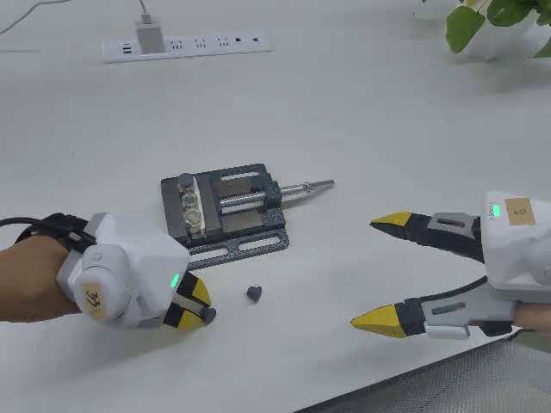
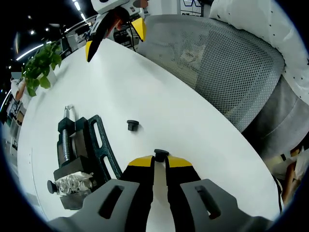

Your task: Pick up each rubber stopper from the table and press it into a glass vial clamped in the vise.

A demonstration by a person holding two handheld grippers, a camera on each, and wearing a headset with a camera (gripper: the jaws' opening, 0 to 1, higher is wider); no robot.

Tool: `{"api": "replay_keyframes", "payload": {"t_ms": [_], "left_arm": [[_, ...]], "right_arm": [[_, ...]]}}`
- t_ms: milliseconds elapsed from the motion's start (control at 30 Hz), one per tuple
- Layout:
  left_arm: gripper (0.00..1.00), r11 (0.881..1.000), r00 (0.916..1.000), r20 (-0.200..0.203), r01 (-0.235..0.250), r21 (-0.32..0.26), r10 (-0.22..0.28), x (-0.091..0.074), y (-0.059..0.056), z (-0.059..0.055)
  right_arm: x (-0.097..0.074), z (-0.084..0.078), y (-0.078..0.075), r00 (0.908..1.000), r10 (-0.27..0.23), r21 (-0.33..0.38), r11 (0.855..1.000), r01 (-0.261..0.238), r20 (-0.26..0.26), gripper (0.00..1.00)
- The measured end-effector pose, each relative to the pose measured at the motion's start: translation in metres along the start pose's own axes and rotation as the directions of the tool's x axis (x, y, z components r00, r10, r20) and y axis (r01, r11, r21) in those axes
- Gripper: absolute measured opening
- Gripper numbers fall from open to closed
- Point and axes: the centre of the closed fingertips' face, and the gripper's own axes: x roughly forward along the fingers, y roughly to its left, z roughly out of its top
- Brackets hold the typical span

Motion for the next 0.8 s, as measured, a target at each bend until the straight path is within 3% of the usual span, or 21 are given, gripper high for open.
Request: {"api": "replay_keyframes", "payload": {"t_ms": [133,300,433,500,567,633,667,733,767,800], "left_arm": [[0.05,1.000,1.0000,0.002,-0.009,-0.021,0.009,0.000,0.000,0.000],[0.05,0.995,0.9985,0.021,-0.049,-0.090,0.051,-0.003,0.006,0.000],[0.05,0.977,0.9924,0.073,-0.083,-0.196,0.099,-0.009,0.009,0.007],[0.05,0.959,0.9877,0.091,-0.099,-0.266,0.127,-0.012,0.010,0.011],[0.05,0.952,0.9819,0.109,-0.118,-0.283,0.155,-0.016,0.012,0.015],[0.05,0.924,0.9731,0.127,-0.136,-0.358,0.192,-0.022,0.014,0.021],[0.05,0.906,0.9641,0.146,-0.148,-0.396,0.222,-0.026,0.017,0.026],[0.05,0.889,0.9508,0.169,-0.167,-0.426,0.260,-0.033,0.020,0.031],[0.05,0.866,0.9403,0.181,-0.176,-0.468,0.288,-0.038,0.022,0.036],[0.05,0.852,0.9327,0.187,-0.183,-0.490,0.308,-0.041,0.023,0.038]], "right_arm": [[0.001,0.001,0.000,1.0000,0.002,-0.001,1.000,-0.002,0.002,0.75],[0.002,0.006,0.001,1.0000,0.005,-0.006,1.000,-0.005,0.007,0.74],[0.004,0.013,0.004,0.9998,0.016,-0.020,1.000,-0.016,0.011,0.74],[0.005,0.018,0.004,0.9996,0.021,-0.028,0.999,-0.020,0.018,0.74],[0.006,0.024,0.004,0.9994,0.024,-0.035,0.999,-0.023,0.024,0.74],[0.007,0.032,0.005,0.9989,0.032,-0.048,0.998,-0.031,0.033,0.74],[0.008,0.038,0.006,0.9984,0.039,-0.060,0.998,-0.037,0.040,0.74],[0.010,0.046,0.008,0.9978,0.050,-0.075,0.996,-0.046,0.043,0.74],[0.011,0.052,0.009,0.9973,0.058,-0.088,0.995,-0.054,0.045,0.73],[0.012,0.056,0.009,0.9969,0.064,-0.095,0.994,-0.059,0.047,0.73]]}}
